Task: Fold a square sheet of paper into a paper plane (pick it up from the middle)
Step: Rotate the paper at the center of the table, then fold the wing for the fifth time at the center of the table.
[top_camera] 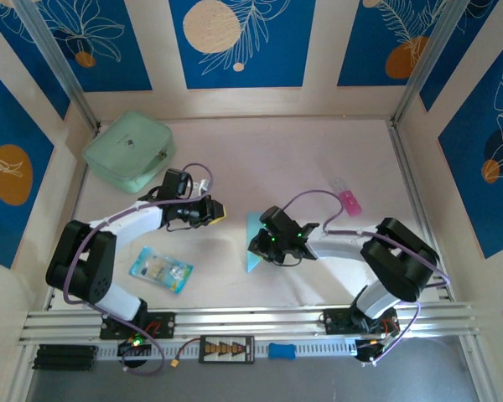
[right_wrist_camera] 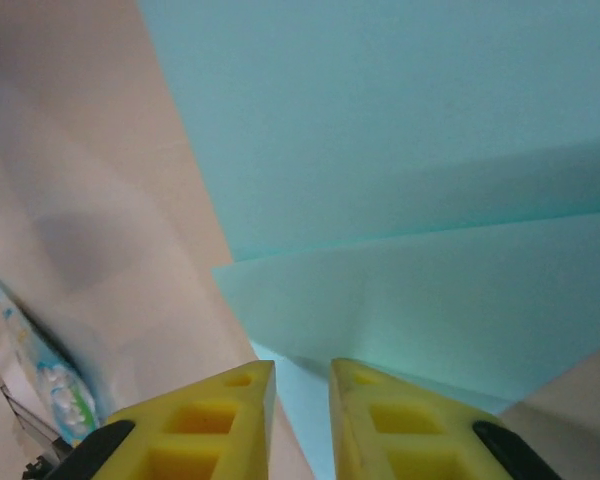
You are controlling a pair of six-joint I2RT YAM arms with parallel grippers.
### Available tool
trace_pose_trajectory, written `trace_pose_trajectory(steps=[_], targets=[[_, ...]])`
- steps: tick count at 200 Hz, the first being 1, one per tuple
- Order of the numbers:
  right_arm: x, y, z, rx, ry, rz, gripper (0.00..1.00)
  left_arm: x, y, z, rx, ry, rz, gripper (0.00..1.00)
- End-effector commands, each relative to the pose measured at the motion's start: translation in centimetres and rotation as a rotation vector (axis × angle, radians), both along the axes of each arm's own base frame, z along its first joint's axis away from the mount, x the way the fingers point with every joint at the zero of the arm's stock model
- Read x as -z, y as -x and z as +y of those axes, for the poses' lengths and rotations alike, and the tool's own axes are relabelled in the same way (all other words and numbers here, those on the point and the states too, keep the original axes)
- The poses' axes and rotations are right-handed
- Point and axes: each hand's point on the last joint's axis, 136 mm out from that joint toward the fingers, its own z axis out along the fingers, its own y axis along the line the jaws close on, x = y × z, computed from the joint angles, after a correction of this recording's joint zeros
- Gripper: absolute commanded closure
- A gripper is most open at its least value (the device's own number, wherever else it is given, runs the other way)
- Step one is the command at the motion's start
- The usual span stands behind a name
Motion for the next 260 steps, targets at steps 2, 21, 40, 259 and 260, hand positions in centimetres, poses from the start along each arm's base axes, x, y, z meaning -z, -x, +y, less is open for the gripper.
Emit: trace_pose_trajectory(steps=[2, 21, 40, 259, 260], targets=[[-2.5, -1.2, -0.9, -0.025, 0.005, -0.091, 0.75, -0.8, 0.1, -1.8, 0.061, 0.034, -0.015, 0.87], [-2.0, -1.0, -3.2, -0.015, 0.065, -0.072, 0.74, -0.8, 0.2, -3.0, 0.083, 0.019, -0.025, 0.87], [-1.9, -0.8, -4.7, -0.028, 0.051, -0.063, 0.75, -0.5, 0.4, -4.6, 0.114, 0.013, -0.011, 0.88], [-2.0, -0.2, -9.1, 0.016, -0.109, -0.022, 0.75, 5.0, 0.2, -10.4, 0.255, -0.055, 0.06, 0.88], [-2.0, -0.2, -9.1, 0.016, -0.11, -0.024, 0.75, 5.0, 0.2, -10.4, 0.255, -0.056, 0.06, 0.88]])
